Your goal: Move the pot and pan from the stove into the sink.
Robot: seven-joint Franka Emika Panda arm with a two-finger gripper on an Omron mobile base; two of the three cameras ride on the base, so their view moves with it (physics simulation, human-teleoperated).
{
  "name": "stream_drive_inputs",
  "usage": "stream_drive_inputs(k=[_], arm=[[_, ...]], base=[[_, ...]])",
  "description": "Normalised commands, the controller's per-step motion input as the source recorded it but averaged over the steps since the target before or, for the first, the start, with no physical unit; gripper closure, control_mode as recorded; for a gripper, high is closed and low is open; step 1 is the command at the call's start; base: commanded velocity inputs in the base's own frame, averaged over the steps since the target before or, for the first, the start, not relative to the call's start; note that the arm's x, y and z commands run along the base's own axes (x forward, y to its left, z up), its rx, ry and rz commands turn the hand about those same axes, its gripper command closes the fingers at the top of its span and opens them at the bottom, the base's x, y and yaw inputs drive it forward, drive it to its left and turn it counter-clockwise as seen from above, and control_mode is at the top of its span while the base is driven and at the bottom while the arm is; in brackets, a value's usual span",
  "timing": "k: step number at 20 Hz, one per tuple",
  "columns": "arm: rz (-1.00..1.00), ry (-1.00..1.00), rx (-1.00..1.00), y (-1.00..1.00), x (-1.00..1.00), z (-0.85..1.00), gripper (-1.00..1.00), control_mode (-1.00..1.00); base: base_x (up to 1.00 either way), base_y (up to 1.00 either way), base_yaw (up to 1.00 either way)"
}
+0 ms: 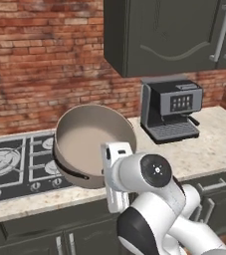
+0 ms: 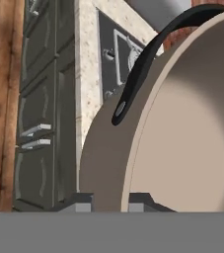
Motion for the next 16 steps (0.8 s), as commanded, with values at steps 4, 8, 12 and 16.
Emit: stream_drive_inputs(k=[4, 8, 12, 16], arm=[[0.0, 0.0, 0.0, 0.0, 0.0, 0.0, 1.0, 1.0], [0.0, 0.0, 0.0, 0.0, 0.0, 0.0, 1.0, 1.0], [0.0, 0.0, 0.0, 0.0, 0.0, 0.0, 1.0, 1.0], [0.0, 0.0, 0.0, 0.0, 0.0, 0.0, 1.0, 1.0]], base=[[-0.35, -0.09, 0.41], [-0.23, -0.12, 0.45], [-0.18, -0.09, 0.47], [-0.17, -0.09, 0.47]])
